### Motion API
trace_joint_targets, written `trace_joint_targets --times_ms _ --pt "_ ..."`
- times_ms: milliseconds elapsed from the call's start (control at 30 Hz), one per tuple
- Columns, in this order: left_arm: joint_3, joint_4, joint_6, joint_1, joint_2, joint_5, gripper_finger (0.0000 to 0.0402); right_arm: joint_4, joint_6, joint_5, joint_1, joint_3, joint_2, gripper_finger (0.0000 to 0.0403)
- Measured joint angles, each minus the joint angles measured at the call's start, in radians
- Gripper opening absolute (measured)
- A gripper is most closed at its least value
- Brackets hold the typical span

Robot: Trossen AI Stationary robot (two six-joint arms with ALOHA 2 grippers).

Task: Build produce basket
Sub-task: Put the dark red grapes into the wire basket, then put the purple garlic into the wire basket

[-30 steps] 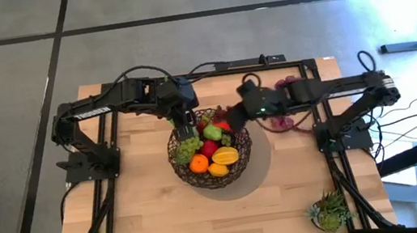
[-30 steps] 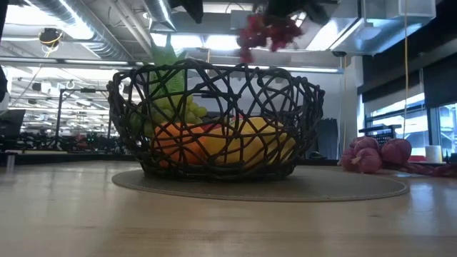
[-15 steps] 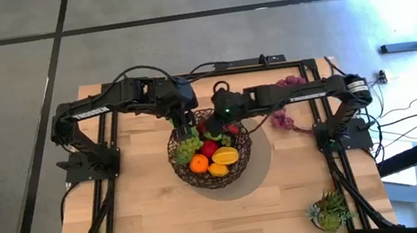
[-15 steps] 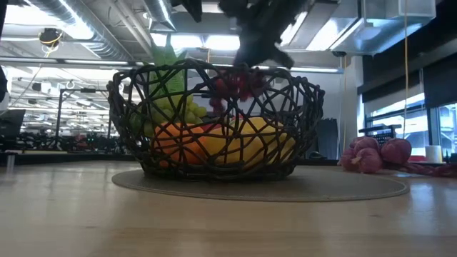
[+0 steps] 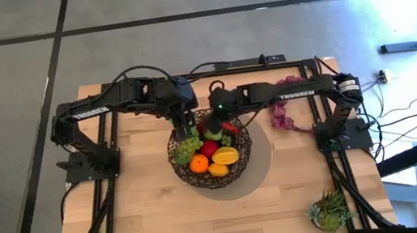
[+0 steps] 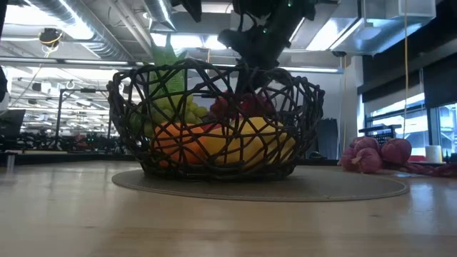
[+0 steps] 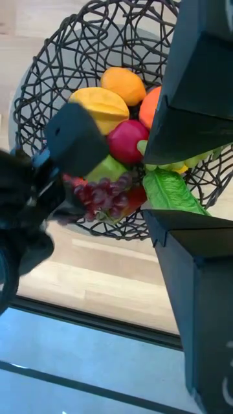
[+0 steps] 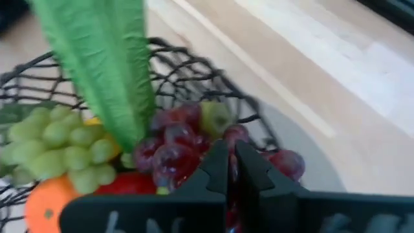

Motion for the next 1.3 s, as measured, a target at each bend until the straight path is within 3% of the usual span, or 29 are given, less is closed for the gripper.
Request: trace_joint_targets --times_ms 333,700,1033,1300 --pt "0.000 -0.001 -0.001 0.000 0.000 0.000 0.0112 -0.008 -0.052 -0.026 -0.008 0.000 0.000 0.0004" --pt "0.000 -0.001 -0.001 0.000 0.000 0.000 0.0112 -0.007 0.000 -0.037 -0.024 0.000 0.000 0.0062" --pt "0.000 -0.001 -0.002 0.000 0.000 0.000 0.0112 -0.003 -0.004 -0.070 -0.041 0.000 0.000 0.0146" --pt "0.000 -0.002 -0.006 0.000 0.000 0.000 0.0112 -0.033 -0.056 -0.072 -0.047 0.009 -0.012 0.0157"
